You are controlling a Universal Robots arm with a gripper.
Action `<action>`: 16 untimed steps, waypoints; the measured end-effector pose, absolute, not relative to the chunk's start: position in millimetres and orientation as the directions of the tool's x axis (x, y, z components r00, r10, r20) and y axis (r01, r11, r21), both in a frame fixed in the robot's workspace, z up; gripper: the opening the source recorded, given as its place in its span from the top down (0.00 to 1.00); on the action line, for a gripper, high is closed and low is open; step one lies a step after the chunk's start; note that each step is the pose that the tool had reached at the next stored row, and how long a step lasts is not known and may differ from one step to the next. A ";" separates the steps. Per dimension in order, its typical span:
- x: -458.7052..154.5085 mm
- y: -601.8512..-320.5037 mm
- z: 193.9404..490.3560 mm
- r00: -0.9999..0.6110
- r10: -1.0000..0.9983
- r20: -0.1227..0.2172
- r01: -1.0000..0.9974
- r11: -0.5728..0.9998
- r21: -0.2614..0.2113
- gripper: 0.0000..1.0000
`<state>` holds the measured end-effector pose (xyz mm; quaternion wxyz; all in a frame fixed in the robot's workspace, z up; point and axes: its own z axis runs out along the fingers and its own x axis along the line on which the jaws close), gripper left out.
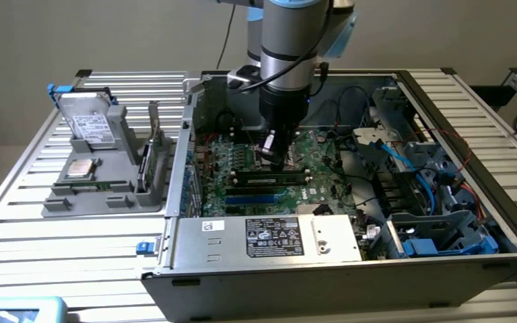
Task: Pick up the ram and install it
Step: 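Press down the ram until it locks into place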
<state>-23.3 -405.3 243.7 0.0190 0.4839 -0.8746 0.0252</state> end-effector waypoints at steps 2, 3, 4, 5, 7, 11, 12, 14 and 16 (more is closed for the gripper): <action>-23.3 -405.3 243.7 -0.555 -0.830 0.058 -0.831 0.555 -0.026 0.89; -23.3 -405.3 243.7 -0.567 -0.821 0.058 -0.823 0.567 -0.026 0.89; -23.3 -405.3 243.7 -0.579 -0.813 0.058 -0.815 0.579 -0.026 0.89; -23.3 -405.3 243.7 -0.591 -0.805 0.058 -0.807 0.590 -0.026 0.89; -23.3 -405.3 243.7 -0.614 -0.787 0.058 -0.789 0.614 -0.026 0.89; -23.3 -405.3 243.6 -0.660 -0.749 0.058 -0.751 0.659 -0.026 0.89; -23.3 -405.2 243.6 -0.670 -0.740 0.058 -0.742 0.670 -0.026 0.89; -23.3 -405.2 243.6 -0.692 -0.720 0.057 -0.722 0.692 -0.026 0.89; -23.3 -405.3 243.6 -0.714 -0.698 0.058 -0.700 0.714 -0.026 0.89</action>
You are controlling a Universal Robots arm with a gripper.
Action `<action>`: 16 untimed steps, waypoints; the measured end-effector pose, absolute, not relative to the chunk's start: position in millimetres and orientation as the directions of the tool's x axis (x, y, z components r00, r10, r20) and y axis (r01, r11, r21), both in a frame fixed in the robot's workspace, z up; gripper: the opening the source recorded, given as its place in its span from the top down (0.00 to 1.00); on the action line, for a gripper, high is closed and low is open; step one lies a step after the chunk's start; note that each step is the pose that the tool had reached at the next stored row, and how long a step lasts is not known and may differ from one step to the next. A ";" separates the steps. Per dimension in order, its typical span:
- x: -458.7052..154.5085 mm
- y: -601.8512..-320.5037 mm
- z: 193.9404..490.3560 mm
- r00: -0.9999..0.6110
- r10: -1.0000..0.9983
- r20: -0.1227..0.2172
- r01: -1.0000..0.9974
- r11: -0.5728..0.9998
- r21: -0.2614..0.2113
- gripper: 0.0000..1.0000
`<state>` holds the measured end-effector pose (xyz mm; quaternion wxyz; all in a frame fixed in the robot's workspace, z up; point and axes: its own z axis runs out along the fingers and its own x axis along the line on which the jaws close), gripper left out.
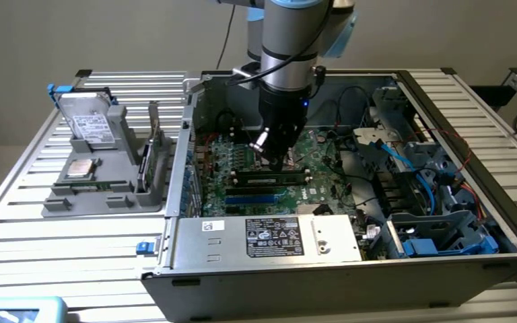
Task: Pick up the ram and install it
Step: 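Press down the ram until it locks into place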
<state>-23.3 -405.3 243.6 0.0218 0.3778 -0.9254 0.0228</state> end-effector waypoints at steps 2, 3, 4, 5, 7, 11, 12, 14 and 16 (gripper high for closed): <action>-23.3 -405.3 243.6 -0.733 -0.677 0.058 -0.679 0.733 -0.026 0.89; -23.3 -405.3 243.6 -0.743 -0.667 0.058 -0.669 0.743 -0.026 0.89; -23.3 -405.3 243.6 -0.752 -0.656 0.058 -0.658 0.753 -0.026 0.89; -23.3 -405.3 243.6 -0.762 -0.645 0.058 -0.647 0.762 -0.026 0.89; -23.3 -405.3 243.5 -0.781 -0.622 0.058 -0.624 0.781 -0.026 0.89; -23.3 -405.3 243.5 -0.816 -0.575 0.058 -0.577 0.816 -0.026 0.89; -23.3 -405.3 243.5 -0.824 -0.563 0.058 -0.565 0.825 -0.026 0.89; -23.3 -405.3 243.5 -0.841 -0.538 0.058 -0.540 0.841 -0.026 0.89; -23.3 -405.3 243.5 -0.856 -0.513 0.058 -0.515 0.857 -0.026 0.89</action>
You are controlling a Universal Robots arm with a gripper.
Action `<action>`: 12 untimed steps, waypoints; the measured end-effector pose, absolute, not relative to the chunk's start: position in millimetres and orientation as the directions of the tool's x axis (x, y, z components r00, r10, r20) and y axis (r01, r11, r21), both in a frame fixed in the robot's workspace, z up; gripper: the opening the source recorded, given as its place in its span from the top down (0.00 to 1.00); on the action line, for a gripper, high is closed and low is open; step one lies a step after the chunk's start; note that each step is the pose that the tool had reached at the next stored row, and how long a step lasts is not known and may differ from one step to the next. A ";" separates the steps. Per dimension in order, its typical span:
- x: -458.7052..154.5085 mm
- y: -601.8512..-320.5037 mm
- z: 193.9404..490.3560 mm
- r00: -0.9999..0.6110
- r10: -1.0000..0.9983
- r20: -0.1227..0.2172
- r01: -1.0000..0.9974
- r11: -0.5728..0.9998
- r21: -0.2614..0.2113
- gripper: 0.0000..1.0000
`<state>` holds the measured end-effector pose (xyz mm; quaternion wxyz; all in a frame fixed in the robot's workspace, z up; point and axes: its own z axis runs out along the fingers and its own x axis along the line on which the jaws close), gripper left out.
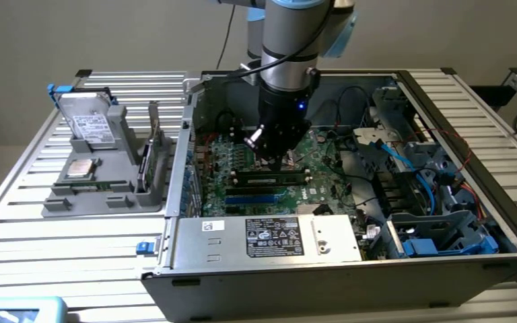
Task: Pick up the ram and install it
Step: 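Press down the ram until it locks into place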
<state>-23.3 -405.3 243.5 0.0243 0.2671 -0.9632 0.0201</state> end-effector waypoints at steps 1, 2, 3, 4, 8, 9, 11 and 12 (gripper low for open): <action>-23.3 -405.3 243.5 -0.864 -0.501 0.058 -0.503 0.864 -0.026 0.89; -23.3 -405.3 243.5 -0.871 -0.488 0.058 -0.490 0.871 -0.026 0.89; -23.3 -405.3 243.5 -0.878 -0.476 0.058 -0.478 0.878 -0.026 0.89; -23.3 -405.3 243.5 -0.885 -0.462 0.058 -0.464 0.885 -0.026 0.89; -23.3 -405.3 243.5 -0.910 -0.411 0.058 -0.413 0.910 -0.026 0.89; -23.3 -405.3 243.5 -0.915 -0.399 0.058 -0.401 0.916 -0.026 0.89; -23.3 -405.3 243.5 -0.924 -0.377 0.058 -0.379 0.925 -0.026 0.89; -23.3 -405.3 243.5 -0.928 -0.367 0.057 -0.369 0.929 -0.026 0.89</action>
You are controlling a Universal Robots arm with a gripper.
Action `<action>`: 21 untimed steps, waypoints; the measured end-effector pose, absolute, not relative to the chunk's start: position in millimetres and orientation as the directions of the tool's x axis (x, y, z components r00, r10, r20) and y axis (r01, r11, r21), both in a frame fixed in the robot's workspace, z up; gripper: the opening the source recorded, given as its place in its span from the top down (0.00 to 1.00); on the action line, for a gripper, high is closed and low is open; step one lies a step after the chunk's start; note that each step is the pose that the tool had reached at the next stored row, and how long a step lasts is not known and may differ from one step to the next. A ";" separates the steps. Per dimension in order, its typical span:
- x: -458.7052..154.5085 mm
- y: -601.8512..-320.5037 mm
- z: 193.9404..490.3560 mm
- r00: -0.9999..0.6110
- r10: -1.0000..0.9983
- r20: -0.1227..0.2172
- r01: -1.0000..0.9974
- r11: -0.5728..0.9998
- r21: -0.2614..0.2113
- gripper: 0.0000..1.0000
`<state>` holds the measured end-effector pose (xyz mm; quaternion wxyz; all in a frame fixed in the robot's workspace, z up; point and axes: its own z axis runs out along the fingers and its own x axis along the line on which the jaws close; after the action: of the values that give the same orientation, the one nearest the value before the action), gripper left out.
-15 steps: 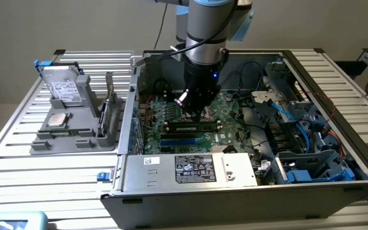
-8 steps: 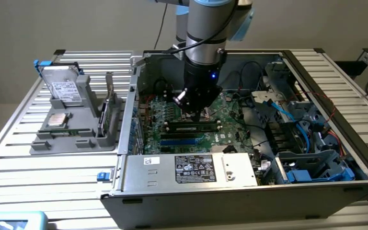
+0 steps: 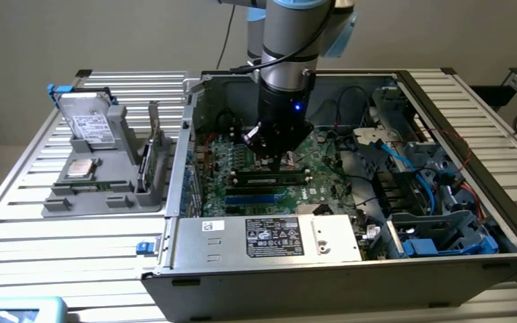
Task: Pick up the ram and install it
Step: 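Press down the ram until it locks into place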
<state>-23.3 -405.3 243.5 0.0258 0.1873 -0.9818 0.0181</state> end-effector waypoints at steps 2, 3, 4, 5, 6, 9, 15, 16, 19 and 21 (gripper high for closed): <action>-23.3 -405.3 243.6 -0.936 -0.348 0.057 -0.350 0.936 -0.027 0.89; -23.3 -405.3 243.5 -0.939 -0.339 0.058 -0.341 0.939 -0.029 0.89; -23.3 -405.3 243.5 -0.942 -0.331 0.058 -0.334 0.942 -0.031 0.89; -23.3 -405.3 243.5 -0.944 -0.324 0.058 -0.326 0.945 -0.033 0.89; -23.3 -405.3 243.5 -0.947 -0.317 0.059 -0.319 0.947 -0.037 0.89; -23.3 -405.3 243.6 -0.954 -0.295 0.060 -0.298 0.953 -0.047 0.89; -23.3 -405.3 244.1 -0.967 -0.250 0.049 -0.253 0.966 -0.056 0.89; -23.2 -405.3 244.1 -0.969 -0.241 0.047 -0.244 0.968 -0.057 0.89; -23.3 -405.3 244.3 -0.976 -0.212 0.046 -0.214 0.975 -0.057 0.89; -23.4 -405.2 244.3 -0.980 -0.191 0.045 -0.194 0.979 -0.058 0.89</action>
<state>-23.4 -405.2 244.3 0.0199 0.0967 -0.9946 0.0309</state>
